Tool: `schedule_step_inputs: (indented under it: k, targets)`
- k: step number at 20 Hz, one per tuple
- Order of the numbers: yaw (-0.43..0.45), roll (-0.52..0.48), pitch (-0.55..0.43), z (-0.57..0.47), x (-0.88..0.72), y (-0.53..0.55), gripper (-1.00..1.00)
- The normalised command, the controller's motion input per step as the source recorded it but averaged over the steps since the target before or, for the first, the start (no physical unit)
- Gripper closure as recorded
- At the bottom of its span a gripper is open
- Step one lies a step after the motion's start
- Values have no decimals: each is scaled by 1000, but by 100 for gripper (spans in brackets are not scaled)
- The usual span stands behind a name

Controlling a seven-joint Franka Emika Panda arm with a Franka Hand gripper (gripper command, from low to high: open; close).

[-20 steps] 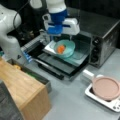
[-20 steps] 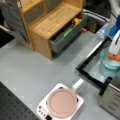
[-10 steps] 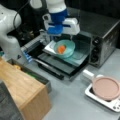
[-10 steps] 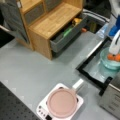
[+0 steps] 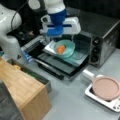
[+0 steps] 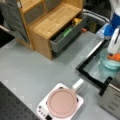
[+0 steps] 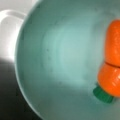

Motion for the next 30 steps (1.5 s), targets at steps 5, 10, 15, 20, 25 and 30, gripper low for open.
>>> schedule_step_inputs:
  k: [5,10,15,20,25,30]
  targets:
    - [392,-66,-31,167,391,-488,-100]
    - [579,-91,16,139,446,-397,-100]
    - [685,96,9,215,289,-249,-100]
    - [590,176,118,163,222,-166,-100]
    - [391,180,355,226,371,-152,-100]
    - [398,-33,413,266,356,-116,-100]
